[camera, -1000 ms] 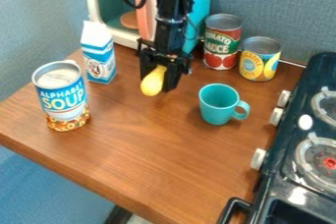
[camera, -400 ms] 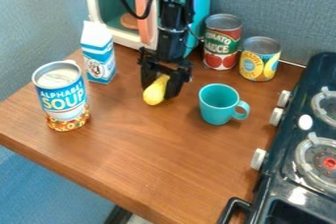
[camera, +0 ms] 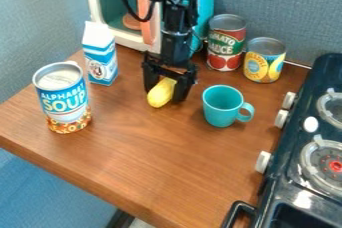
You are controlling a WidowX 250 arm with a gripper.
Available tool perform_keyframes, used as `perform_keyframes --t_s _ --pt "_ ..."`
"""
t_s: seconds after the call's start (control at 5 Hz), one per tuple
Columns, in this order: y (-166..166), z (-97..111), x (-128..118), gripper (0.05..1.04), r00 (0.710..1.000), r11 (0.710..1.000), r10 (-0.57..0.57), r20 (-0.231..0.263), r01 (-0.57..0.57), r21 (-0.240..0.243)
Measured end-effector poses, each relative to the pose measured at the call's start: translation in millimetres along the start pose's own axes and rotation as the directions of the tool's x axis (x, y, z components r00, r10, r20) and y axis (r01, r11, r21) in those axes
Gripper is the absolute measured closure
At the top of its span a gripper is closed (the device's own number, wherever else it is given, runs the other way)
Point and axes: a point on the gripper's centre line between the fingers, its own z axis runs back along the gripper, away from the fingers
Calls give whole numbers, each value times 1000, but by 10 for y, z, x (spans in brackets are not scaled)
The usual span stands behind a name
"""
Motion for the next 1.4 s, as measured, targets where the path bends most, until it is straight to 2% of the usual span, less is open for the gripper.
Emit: perform_keyframes --t_s 0.2,0.4,0.6,0.8,1.0,1.2,1.4 --pt "-28 196 -67 83 998 1000 -13 57 13 -6" --pt "-67 428 -259 83 990 1000 -9 139 11 -15" --pt "-15 715 -660 83 977 1000 18 212 -13 -22" --pt "97 753 -1088 83 995 997 34 98 -40 59" --pt "164 691 -1554 83 999 994 21 48 -26 104" --pt "353 688 -1790 83 999 992 15 50 -21 123" --pt "502 741 -1823 83 998 992 -21 63 13 126"
